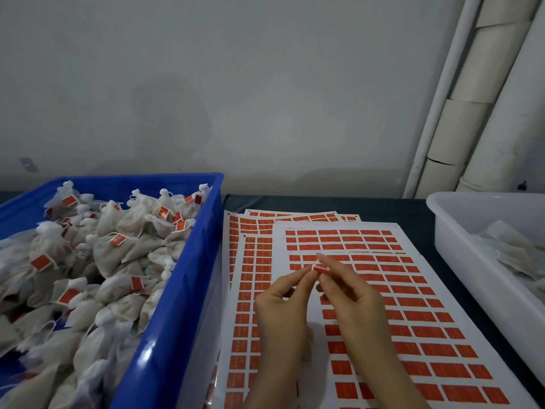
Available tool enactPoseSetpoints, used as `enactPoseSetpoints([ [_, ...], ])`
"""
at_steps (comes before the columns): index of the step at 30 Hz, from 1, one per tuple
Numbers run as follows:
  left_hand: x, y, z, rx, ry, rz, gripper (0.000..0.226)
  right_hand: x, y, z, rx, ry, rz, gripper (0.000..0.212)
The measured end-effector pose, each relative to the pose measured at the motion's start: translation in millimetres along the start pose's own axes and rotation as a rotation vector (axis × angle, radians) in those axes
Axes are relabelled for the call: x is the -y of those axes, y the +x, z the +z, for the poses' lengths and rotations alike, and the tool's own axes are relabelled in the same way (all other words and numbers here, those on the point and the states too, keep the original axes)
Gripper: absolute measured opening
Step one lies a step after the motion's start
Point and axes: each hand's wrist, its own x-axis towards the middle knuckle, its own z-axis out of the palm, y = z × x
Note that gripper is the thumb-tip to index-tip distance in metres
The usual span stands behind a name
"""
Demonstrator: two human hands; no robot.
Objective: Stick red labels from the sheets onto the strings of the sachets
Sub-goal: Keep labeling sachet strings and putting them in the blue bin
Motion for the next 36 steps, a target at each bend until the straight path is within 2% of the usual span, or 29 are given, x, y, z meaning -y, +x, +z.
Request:
enactPoseSetpoints([
  [3,-2.6,1.7,0.1,0.000,-0.091,-0.127,0.012,1.0,0.3,1.0,-0.025,0.014,-0.005,0.034],
  [6,-4.2,3.2,0.3,-0.002,-0.136,-0.240,0.004,-0.3,1.9,-1.4,-0.079,0.048,0.022,0.033],
  [9,-5.6,3.3,0.9,0.006,-0.155,-0.290,0.007,-0.6,2.0,-3.1,-0.110,0.073,0.032,0.033],
  [18,-9.6,1.5,1.0,0.030,-0.171,-0.332,0.013,-8.1,3.3,-3.9,-0.160,0.096,0.040,0.022],
  [25,-11.2,1.1,1.8,0.030,-0.166,-0.331,0.017,-11.3,3.7,-4.3,-0.174,0.116,0.056,0.023],
  [36,-12.0,0.4,1.0,0.042,-0.153,-0.302,0.011,-10.6,4.6,-3.4,-0.198,0.133,0.071,0.023],
])
